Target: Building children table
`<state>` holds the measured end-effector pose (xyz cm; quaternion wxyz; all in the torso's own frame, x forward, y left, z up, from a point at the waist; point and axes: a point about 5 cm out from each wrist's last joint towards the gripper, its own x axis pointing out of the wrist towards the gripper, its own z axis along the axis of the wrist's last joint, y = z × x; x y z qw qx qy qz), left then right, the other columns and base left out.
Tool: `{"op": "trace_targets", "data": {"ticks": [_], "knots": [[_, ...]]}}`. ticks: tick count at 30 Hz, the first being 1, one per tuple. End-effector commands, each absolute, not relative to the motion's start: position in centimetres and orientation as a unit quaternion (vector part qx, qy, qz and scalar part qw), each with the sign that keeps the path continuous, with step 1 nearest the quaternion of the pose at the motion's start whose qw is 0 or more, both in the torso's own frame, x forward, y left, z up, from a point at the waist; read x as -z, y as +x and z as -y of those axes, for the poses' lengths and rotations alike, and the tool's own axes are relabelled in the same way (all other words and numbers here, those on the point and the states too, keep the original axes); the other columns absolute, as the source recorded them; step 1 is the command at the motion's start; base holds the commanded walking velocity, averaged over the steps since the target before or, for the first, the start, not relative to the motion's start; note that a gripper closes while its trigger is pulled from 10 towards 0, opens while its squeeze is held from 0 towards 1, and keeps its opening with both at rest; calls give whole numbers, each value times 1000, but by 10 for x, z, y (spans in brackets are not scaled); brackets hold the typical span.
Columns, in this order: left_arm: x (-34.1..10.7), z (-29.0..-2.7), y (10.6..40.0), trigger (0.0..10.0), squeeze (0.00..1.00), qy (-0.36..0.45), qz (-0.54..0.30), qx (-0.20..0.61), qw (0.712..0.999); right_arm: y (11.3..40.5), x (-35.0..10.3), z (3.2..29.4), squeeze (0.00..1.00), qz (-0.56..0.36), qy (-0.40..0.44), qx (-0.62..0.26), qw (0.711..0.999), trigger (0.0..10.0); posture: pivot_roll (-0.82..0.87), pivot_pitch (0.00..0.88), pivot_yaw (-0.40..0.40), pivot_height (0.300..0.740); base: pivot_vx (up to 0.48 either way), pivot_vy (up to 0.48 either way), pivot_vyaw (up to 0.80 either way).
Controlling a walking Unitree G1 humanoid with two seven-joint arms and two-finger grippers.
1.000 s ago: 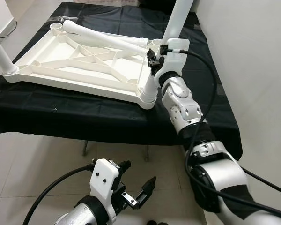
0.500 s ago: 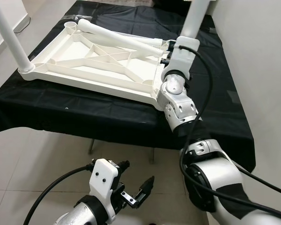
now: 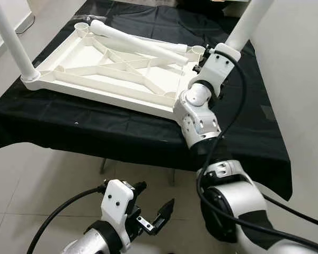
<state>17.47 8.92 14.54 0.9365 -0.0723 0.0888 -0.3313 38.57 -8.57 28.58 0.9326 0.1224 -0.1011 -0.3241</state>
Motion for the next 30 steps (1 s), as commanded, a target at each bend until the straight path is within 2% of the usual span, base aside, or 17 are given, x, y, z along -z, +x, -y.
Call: {"op": "trace_targets", "data": {"ticks": [1, 10, 15, 25, 30], "knots": [[-139, -89, 172, 10000, 0, -72, -104, 333, 934, 385, -235, 98, 0, 0, 69, 383, 921, 10000, 107, 208, -91, 740, 0, 0, 0], [-137, -89, 173, 10000, 0, -71, -103, 334, 934, 380, -240, 91, 0, 27, 26, 413, 910, 10000, 107, 209, -92, 740, 0, 0, 0], [-137, -88, 174, 10000, 0, -71, -102, 333, 935, 380, -243, 90, 0, 31, 31, 423, 905, 10000, 106, 209, -95, 740, 0, 0, 0], [-137, -89, 176, 10000, 0, -69, -101, 330, 936, 380, -248, 87, 0, 26, 76, 410, 909, 10000, 104, 209, -90, 740, 0, 0, 0], [-136, -90, 177, 10000, 0, -68, -100, 330, 936, 382, -264, 92, 0, 60, 109, 395, 910, 10000, 101, 203, -87, 740, 0, 0, 0]]}}
